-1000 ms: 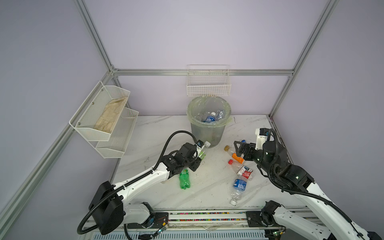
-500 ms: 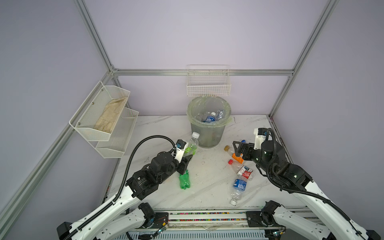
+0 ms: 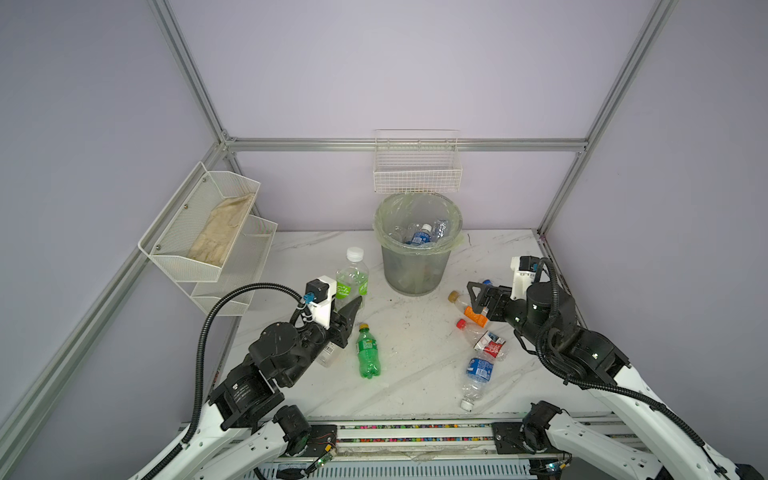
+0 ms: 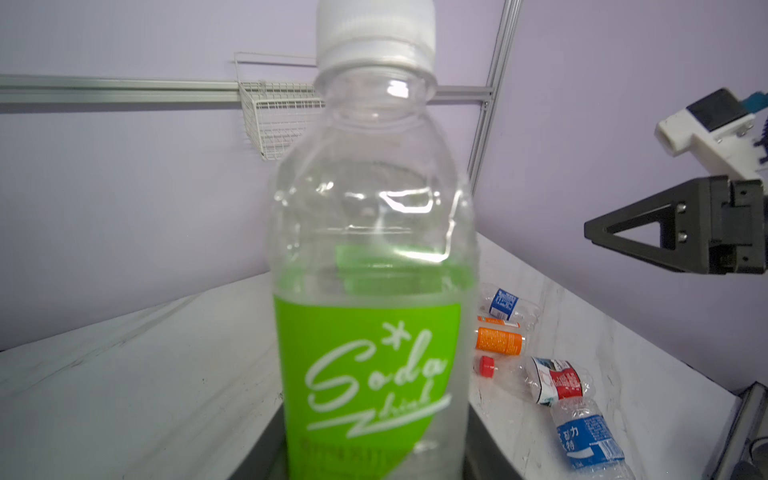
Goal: Throw the plastic bottles in the bin
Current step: 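Lift the soda bottle upright with the left gripper, then carry the soda bottle over the bin opening with the left gripper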
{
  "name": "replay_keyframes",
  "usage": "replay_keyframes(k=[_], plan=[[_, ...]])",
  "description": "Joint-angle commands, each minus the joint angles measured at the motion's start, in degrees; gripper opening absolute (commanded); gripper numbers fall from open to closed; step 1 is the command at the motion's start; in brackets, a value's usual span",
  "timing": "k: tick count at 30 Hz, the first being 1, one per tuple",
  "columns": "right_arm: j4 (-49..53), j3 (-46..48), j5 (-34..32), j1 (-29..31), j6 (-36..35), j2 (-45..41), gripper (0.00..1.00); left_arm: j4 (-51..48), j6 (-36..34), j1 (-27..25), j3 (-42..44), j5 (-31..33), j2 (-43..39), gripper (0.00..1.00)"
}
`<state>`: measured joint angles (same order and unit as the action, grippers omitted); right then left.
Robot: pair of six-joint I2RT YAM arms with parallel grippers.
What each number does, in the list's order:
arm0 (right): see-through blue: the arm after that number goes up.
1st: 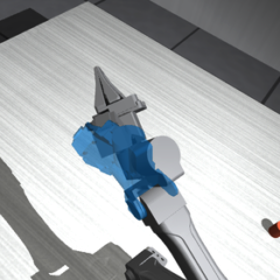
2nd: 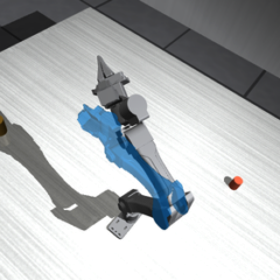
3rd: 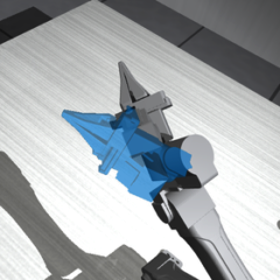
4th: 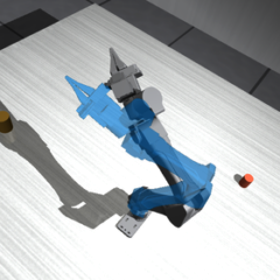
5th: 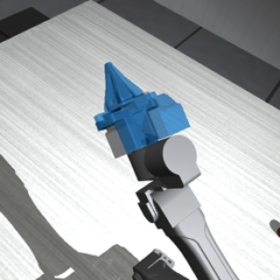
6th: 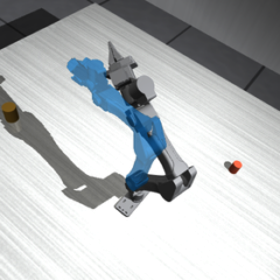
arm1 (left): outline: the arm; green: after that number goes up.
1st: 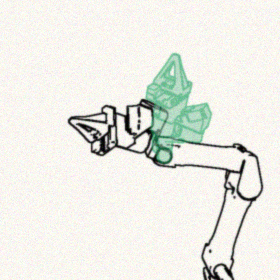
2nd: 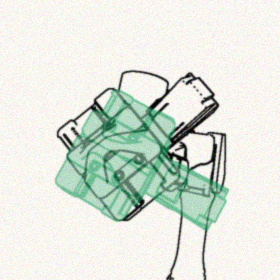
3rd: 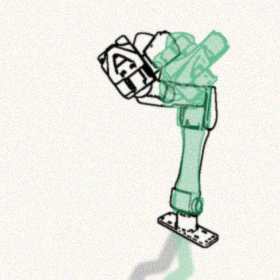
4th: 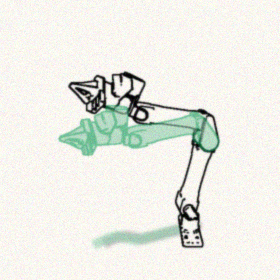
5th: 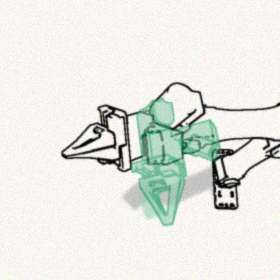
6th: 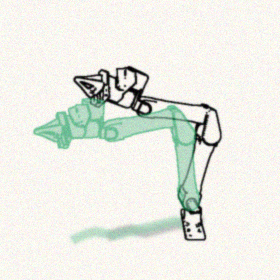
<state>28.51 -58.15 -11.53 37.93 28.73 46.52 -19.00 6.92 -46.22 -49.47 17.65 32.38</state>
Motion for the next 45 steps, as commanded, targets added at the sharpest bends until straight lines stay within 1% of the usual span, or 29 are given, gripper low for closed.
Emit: replay_keyframes(k=[1, 4, 5, 8, 12, 15, 19, 29, 32, 34, 37, 39, 40, 41, 42, 43, 45], plan=[[-0.82, 0.40, -0.25, 0.08, 0.62, -0.12, 0.97, 5.08, -1.00, -0.19, -2.23, 3.24, -1.43, 0.27], [-1.00, 0.41, -0.24, 0.12, 0.54, 0.14, 0.97, 8.26, -1.02, -0.11, -1.54, 4.86, -1.82, 0.27], [-1.00, 0.42, -0.17, 0.12, 0.52, 0.23, 0.97, 10.86, -1.83, -0.18, -0.77, 5.24, -1.64, 0.27], [-1.05, 0.33, -0.07, 0.11, 0.60, 0.39, 0.97, 14.20, -2.07, -0.18, -1.21, 5.97, 0.24, 0.28], [-0.91, 0.23, -0.07, 0.12, 0.76, 0.28, 0.97, 14.63, -2.91, -0.19, -5.07, 5.53, 4.92, 0.28], [-0.84, 0.14, -0.13, 0.09, 0.80, 0.32, 0.97, 16.40, -3.42, -0.11, -7.17, 6.34, 8.30, 0.28], [-0.83, 0.49, -0.25, 0.12, 0.76, 0.15, 0.97, 15.32, -3.55, -0.18, -12.64, 6.23, 14.26, 0.28], [-0.22, 0.82, -0.69, 0.13, 0.54, -1.14, 0.97, 18.40, -5.85, 0.21, -22.91, 5.85, 27.27, 0.28], [0.00, 0.89, -0.64, 0.12, 0.62, -1.70, 0.97, 16.86, -5.91, 0.59, -27.42, 6.69, 32.38, 0.28], [0.29, 0.72, -0.51, 0.12, 0.80, -1.90, 0.97, 14.88, -4.60, 1.68, -30.93, 6.27, 36.19, 0.28], [0.83, 0.41, -0.51, 0.12, 0.97, -2.46, 0.97, 10.29, -1.42, 4.61, -37.09, 3.49, 42.59, 0.28], [1.23, 0.17, -0.52, 0.13, 1.00, -2.99, 0.97, 5.68, 1.71, 7.46, -42.35, -0.52, 47.06, 0.29], [1.52, 0.07, -0.52, 0.12, 0.94, -3.27, 0.97, 3.28, 3.10, 8.86, -45.06, -2.72, 50.39, 0.34], [1.79, -0.03, -0.60, 0.13, 0.99, -3.51, 0.97, 0.76, 4.26, 9.79, -48.05, -4.24, 53.00, 0.49], [2.04, -0.23, -0.68, 0.13, 0.98, -3.68, 0.97, -2.27, 4.95, 10.35, -51.08, -5.21, 54.94, 0.81], [2.37, -0.40, -0.72, 0.17, 0.98, -3.85, 0.97, -5.69, 4.99, 10.69, -55.00, -7.25, 57.67, 1.00], [2.89, -0.66, -0.91, 0.12, 0.92, -4.06, 0.97, -12.91, 5.04, 10.67, -62.74, -9.72, 61.30, 1.00]])
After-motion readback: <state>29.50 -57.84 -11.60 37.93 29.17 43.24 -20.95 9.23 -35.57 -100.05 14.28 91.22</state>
